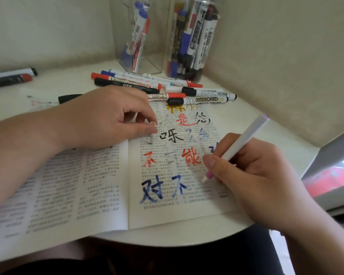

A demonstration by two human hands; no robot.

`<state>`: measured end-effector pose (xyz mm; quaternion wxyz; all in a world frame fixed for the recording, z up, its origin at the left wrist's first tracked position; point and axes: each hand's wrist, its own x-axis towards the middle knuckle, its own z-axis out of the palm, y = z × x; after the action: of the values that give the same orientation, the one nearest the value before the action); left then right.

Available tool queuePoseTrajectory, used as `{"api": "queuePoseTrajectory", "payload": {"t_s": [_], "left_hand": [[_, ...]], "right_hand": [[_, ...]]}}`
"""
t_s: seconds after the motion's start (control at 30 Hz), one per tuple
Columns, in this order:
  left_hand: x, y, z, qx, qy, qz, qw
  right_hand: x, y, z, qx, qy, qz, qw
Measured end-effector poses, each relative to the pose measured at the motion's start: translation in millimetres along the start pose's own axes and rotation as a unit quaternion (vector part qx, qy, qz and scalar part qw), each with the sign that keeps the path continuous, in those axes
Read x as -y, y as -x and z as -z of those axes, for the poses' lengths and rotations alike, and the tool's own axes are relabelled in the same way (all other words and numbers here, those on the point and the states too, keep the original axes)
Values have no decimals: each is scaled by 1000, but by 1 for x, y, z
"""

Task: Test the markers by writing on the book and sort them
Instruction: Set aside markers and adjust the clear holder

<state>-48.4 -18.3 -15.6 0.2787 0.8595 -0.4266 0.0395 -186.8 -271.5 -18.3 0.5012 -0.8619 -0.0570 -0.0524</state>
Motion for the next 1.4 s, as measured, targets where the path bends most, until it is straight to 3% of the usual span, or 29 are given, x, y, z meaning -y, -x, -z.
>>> {"api": "queuePoseTrajectory", "payload": {"t_s": [0.1, 0.2, 0.7, 0.87, 1.0, 1.1, 1.27, 1.4], "left_hand": [[-1, 0, 0, 3, -2, -2, 1000], [-2, 0, 0, 7, 6, 6, 1000], [-6, 0, 1, 16, 13, 31, 999], [-10, -1, 4, 28, -1, 52, 998], [-11, -1, 5, -16, 41, 119, 992], [-8, 0, 5, -46, 82, 149, 984], [-5, -2, 8, -18, 76, 128, 989], [-4, -5, 6, -9, 56, 110, 992]], "right_hand": [[0, 0, 3, 38, -30, 2, 999], [1, 0, 2, 18, -69, 12, 997], [3, 1, -1, 14, -44, 16, 999], [26, -34, 13, -13, -138, 27, 990], [57, -93, 16, 89, -157, 84, 980], [77, -137, 9, 122, -134, 120, 976], [60, -160, -9, 212, -139, 134, 958], [42, -152, -16, 257, -75, 127, 955]]}}
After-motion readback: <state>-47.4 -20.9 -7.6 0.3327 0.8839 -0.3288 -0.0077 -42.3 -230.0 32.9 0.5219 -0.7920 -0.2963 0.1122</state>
